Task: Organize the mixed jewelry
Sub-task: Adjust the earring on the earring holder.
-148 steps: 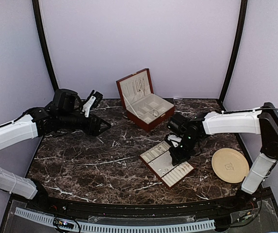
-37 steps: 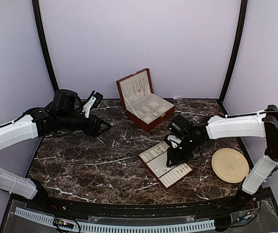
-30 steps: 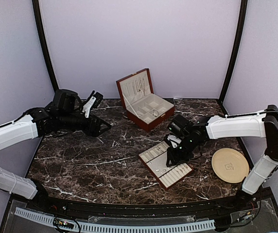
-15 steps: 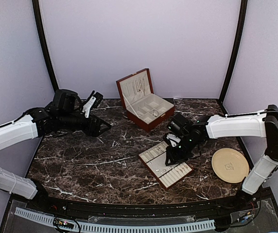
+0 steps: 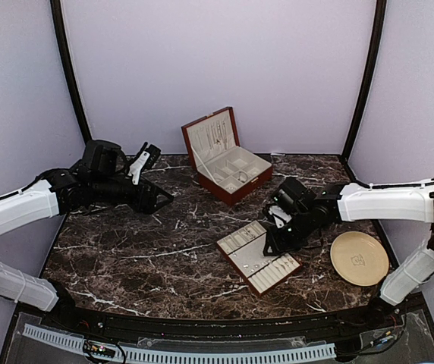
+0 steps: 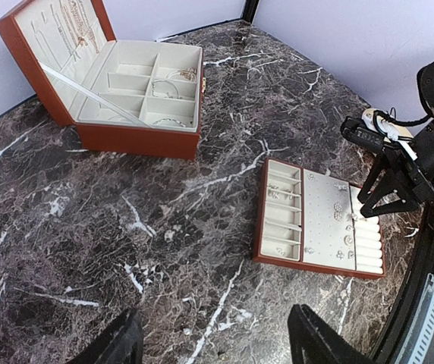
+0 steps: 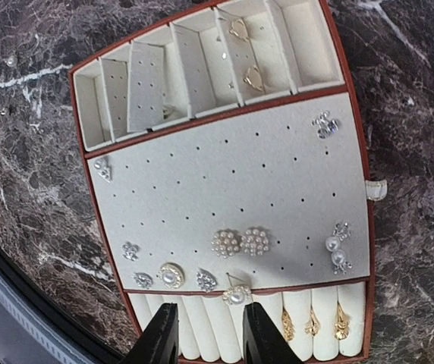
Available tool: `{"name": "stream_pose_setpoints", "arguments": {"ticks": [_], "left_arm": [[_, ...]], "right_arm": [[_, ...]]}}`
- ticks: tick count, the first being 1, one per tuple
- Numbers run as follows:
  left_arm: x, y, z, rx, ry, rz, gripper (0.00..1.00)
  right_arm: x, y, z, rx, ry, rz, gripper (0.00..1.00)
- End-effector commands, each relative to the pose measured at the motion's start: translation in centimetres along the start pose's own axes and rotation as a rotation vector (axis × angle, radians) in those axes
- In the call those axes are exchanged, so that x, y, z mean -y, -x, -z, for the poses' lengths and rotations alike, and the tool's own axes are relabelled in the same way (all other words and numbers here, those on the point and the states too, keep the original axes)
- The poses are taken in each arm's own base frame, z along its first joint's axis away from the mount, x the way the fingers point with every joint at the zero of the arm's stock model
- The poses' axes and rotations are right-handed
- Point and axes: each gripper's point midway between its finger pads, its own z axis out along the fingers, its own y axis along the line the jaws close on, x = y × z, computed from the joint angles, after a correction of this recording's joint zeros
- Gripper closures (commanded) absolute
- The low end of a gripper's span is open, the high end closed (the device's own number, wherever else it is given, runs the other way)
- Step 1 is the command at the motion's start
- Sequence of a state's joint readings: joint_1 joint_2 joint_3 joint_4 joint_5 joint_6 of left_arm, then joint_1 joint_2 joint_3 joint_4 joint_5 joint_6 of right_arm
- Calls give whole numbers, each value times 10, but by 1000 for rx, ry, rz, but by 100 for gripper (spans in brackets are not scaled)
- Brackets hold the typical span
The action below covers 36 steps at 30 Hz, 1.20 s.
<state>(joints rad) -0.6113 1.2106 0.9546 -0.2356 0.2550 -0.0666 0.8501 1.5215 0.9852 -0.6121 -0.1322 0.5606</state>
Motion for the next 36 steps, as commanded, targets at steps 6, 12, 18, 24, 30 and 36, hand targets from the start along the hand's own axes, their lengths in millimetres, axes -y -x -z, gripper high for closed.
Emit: {"name": "stream_pose_setpoints", "arguments": {"ticks": [6,12,18,24,30,36], "left_arm": [[4,0,6,13,-17,0,32],[3,0,7,13,-15,1,33],[3,0,7,13,-16,0,32],[3,0,7,14,-15,1,33],[3,0,7,14,-16,1,32],[4,1,7,15,-16,1,33]], "right_arm": [[4,-10,-10,48,46,-10,69],[2,-13,-16,43,67,3,71],[6,-15,-20,39,54,8,71],[5,-15,-21,35,51,14,78],[4,-13,-20,39,52,15,81],[1,-11,-18,49,62,8,83]]}}
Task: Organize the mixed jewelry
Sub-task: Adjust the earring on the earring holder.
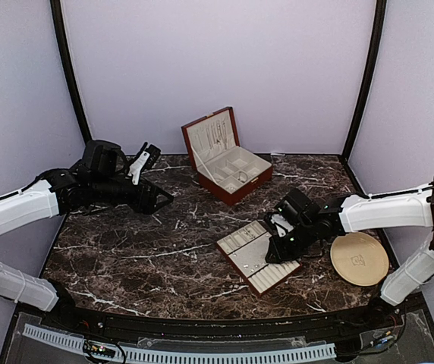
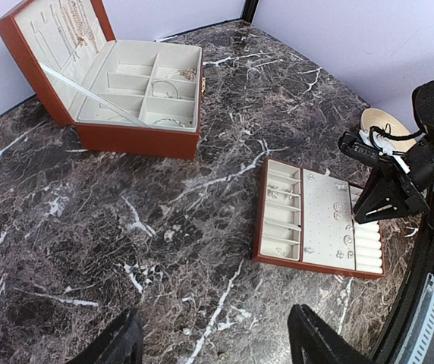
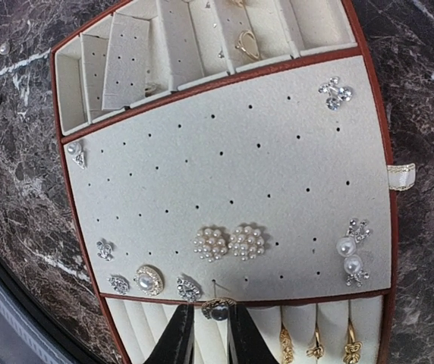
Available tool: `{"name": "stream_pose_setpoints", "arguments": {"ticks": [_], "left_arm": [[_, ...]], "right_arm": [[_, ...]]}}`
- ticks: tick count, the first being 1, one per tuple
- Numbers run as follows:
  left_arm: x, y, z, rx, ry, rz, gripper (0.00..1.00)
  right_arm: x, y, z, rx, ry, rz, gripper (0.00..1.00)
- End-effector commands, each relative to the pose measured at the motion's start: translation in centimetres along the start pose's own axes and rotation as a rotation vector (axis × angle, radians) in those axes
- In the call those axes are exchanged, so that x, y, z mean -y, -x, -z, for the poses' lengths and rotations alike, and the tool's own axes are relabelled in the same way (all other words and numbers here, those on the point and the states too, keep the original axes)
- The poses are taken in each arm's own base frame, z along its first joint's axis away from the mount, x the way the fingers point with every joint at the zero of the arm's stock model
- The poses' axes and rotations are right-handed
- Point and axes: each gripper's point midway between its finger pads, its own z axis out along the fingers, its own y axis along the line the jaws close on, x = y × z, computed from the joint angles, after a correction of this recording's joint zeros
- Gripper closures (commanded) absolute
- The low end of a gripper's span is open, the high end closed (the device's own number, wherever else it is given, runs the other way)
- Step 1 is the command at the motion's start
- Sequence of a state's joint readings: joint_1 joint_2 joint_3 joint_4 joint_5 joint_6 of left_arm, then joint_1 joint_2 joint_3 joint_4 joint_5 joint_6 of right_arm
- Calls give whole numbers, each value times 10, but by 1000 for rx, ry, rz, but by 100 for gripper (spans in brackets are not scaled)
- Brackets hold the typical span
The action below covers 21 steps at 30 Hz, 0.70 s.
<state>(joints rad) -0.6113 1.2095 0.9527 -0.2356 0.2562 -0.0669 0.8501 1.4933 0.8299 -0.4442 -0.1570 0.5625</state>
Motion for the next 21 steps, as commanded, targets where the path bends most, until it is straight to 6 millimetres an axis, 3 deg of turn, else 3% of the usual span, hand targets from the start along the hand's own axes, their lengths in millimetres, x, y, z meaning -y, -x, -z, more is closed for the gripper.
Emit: {"name": "stream_pose_setpoints", "arguments": {"ticks": [1,10,17,21], "left_arm": [[4,1,7,15,-16,0,32],[3,1,8,19,-12,0,33],[3,1,8,20,-8,-1,33],[2,1,7,19,-9,0,32]], "right_arm": [[-8,7,3,32,21,5,83],[-12,9,5,53,16,30,85],[-4,8,11,117,-35,74,70],[-7,7,11,144,-31,96,68]]}}
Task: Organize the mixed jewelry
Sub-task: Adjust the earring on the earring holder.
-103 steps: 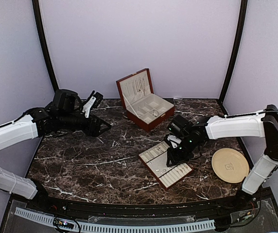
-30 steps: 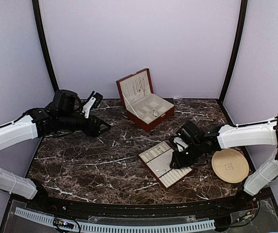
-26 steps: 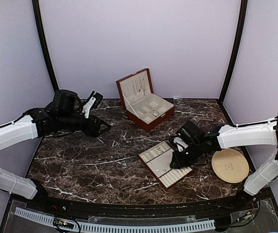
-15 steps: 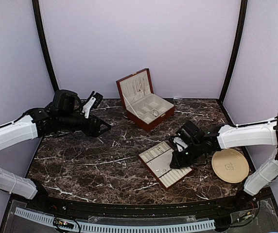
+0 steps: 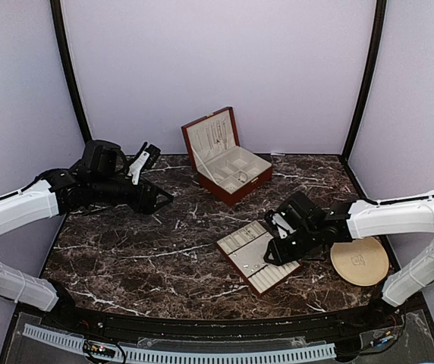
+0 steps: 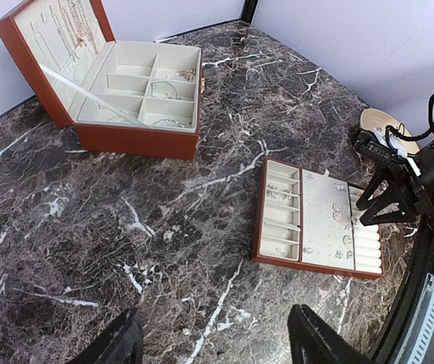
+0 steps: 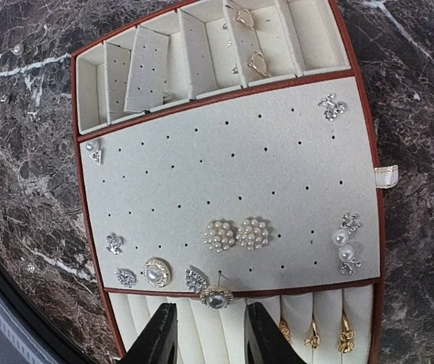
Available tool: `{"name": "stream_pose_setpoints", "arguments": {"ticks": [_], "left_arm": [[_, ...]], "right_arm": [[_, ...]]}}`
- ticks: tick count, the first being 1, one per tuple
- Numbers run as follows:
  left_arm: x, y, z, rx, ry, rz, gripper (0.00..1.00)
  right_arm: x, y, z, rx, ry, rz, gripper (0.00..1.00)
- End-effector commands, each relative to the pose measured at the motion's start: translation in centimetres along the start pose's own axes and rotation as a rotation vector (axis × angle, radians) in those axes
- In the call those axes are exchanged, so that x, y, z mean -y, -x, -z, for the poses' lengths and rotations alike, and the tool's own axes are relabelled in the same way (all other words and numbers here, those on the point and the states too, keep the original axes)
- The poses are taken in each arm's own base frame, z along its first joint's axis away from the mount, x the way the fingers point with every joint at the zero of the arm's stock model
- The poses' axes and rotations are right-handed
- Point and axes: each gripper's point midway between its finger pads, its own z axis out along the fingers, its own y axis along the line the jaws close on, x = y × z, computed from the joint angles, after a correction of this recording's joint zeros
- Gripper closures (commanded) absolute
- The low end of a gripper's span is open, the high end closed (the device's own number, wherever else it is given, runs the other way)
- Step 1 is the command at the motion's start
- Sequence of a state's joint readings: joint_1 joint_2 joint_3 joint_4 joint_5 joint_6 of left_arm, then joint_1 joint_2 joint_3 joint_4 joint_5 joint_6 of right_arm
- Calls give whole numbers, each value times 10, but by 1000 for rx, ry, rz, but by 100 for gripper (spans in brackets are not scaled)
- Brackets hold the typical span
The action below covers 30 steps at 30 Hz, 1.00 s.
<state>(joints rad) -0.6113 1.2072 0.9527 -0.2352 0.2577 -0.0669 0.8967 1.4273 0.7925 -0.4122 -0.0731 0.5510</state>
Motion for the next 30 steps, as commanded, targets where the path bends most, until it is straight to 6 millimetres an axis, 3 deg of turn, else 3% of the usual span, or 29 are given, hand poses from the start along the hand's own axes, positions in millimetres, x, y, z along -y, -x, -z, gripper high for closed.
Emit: {"name": "stream_pose_setpoints", "arguments": {"ticks": [1,22,30], "left_arm": [[2,0,7,16,-7,0,32],[2,0,7,16,-9,-1,32],[2,1,8,18,-9,-1,33]], "right_arm": [[-3,5,0,67,-6,38,68],[1,0,-16,62,-45,70,69],[1,0,-19,55,-46,70,75]]}}
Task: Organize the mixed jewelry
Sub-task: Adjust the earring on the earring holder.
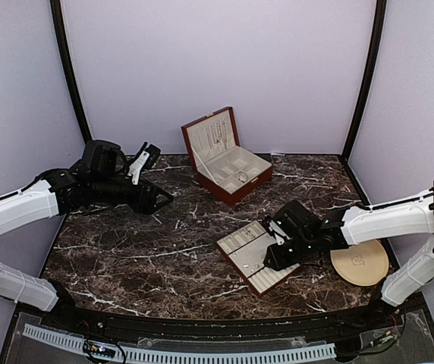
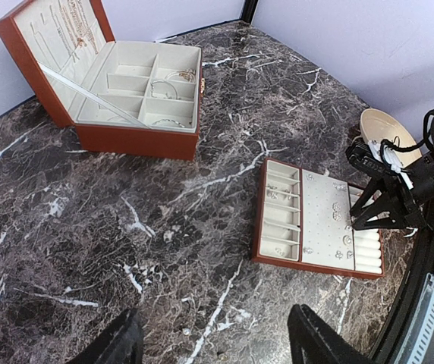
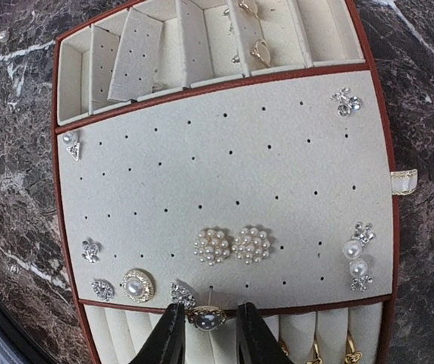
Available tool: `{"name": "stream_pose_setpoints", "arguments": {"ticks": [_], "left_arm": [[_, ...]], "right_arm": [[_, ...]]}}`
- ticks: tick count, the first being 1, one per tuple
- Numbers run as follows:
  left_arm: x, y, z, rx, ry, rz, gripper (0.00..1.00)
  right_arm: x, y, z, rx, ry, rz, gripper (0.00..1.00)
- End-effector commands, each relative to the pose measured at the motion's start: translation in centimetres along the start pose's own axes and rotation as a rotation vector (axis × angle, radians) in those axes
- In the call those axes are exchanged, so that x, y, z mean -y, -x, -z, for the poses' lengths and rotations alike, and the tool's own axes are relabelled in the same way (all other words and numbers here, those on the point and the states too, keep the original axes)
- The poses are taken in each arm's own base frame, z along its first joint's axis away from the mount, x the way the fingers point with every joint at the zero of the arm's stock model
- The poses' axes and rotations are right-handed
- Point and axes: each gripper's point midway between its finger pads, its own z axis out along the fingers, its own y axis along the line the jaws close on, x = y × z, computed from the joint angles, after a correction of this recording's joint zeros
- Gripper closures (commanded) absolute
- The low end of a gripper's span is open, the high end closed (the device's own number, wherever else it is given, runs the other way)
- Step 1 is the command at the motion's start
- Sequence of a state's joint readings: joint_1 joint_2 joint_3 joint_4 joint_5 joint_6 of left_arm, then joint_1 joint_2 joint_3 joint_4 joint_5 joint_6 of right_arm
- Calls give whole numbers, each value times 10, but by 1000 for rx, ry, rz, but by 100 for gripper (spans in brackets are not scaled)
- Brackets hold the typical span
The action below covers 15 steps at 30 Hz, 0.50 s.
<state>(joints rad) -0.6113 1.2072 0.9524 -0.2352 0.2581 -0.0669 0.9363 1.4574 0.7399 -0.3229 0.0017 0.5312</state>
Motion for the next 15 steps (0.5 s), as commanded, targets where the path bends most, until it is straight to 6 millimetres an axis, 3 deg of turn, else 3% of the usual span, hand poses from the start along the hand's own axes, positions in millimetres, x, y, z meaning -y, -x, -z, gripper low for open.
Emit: {"name": "stream_pose_setpoints", "arguments": {"ticks": [1,15], "left_arm": [[3,1,8,18,-9,-2,32],[3,2,8,22,-12,-3,32]], "right_arm": [[-4,7,-3,25,1,16,76],[-8,13,5,-43,-35,33,84]]}}
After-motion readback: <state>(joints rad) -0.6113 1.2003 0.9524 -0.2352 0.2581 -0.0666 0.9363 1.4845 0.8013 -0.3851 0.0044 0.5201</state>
